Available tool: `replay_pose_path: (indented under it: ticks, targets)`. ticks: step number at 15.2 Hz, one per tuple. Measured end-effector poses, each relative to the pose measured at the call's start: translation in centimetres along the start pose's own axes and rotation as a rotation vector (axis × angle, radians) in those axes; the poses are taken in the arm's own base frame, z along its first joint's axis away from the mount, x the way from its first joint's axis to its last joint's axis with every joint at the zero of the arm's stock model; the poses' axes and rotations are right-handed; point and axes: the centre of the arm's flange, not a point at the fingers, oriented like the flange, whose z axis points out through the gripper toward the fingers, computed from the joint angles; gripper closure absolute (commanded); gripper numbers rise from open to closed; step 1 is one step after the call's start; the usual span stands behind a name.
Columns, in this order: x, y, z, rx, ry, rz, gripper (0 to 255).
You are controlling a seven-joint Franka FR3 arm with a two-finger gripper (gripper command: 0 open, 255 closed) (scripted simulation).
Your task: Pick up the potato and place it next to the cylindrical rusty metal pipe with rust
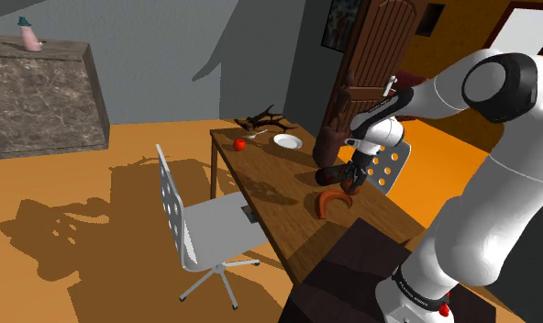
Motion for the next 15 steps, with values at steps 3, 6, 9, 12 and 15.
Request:
replay_pose_path:
  ticks: [3,6,9,12,15]
  targets:
    - [-2.9,2.4,-1.0,0.0,0.0,-0.001,255]
    - [-5.9,4.7,-2.1,0.0,-0.001,0.0,255]
    - [-6.8,5.9,-1.4,0.0,0.0,-0.002,255]
    - [-7.2,6.3,0.2,0.0,0.0,-0.003,255]
    - [-7.4,6.7,1.4,0.0,0.0,-0.003,255]
